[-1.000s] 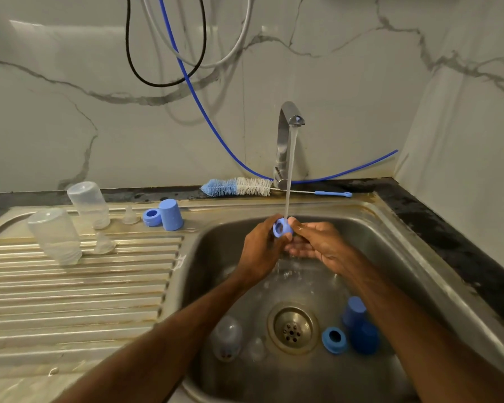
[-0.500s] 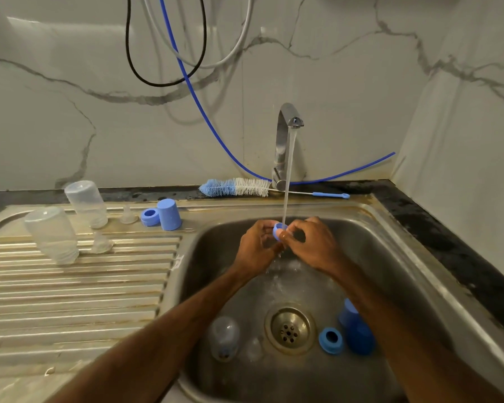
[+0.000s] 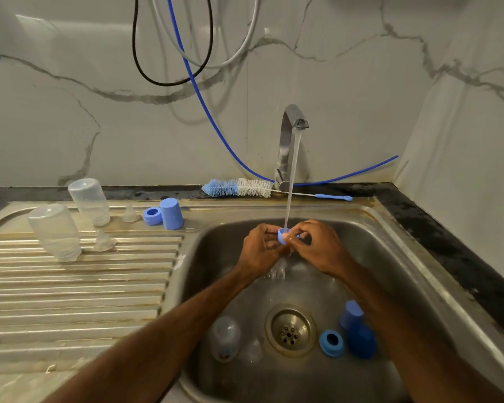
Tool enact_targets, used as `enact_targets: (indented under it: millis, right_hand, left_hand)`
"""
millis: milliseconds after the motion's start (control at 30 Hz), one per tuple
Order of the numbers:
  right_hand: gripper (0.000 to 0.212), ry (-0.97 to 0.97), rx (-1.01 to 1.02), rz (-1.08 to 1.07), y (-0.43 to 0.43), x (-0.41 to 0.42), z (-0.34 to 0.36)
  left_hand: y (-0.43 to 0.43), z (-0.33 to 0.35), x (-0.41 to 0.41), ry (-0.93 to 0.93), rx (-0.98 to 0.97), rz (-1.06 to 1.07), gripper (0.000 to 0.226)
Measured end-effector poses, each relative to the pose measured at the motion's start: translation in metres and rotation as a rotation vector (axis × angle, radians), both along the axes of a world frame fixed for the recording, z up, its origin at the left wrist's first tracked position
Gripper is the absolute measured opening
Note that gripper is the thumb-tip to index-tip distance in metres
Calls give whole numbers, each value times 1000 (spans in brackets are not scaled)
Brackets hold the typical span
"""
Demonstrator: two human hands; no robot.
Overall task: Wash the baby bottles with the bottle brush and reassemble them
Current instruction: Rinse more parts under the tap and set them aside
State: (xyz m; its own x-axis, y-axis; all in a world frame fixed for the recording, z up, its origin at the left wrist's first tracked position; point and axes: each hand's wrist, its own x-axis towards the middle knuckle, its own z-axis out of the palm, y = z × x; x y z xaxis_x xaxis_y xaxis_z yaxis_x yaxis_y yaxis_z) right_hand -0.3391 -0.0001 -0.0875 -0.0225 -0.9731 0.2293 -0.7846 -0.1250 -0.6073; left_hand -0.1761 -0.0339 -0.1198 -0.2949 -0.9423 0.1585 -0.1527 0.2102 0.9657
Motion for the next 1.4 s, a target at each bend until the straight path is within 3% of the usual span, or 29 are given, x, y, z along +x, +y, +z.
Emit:
enact_targets:
  millis: [200,400,533,633,1000,1167,1400]
  right_hand:
    - [31,-212,-7,-56,-5,4,-10]
    - [58,-149,31,-61,-8,9,-12]
    - [35,-175,-38,5,-7,15,-6]
    - [36,-263,-49,-4,-7,17,-5]
    - [40,-572,62,-24,-4,12,-1]
    - [41,-590,53,-41,-2,8,0]
    - [41,-582,72,-18,-4,9,-1]
  left_hand:
    - [5,1,-2,-69,-62,59,37]
    - [1,-5,4,-393,-89,121,28]
    - [0,-5,4,-419,-87,168,6]
    - [0,-6,4,-458,-91,140,9]
    - [0,-2,2,-387,-33,118,8]
    - [-1,-2,1,-409,-32,122,10]
    - [0,-2,5,-258,-50,191,7]
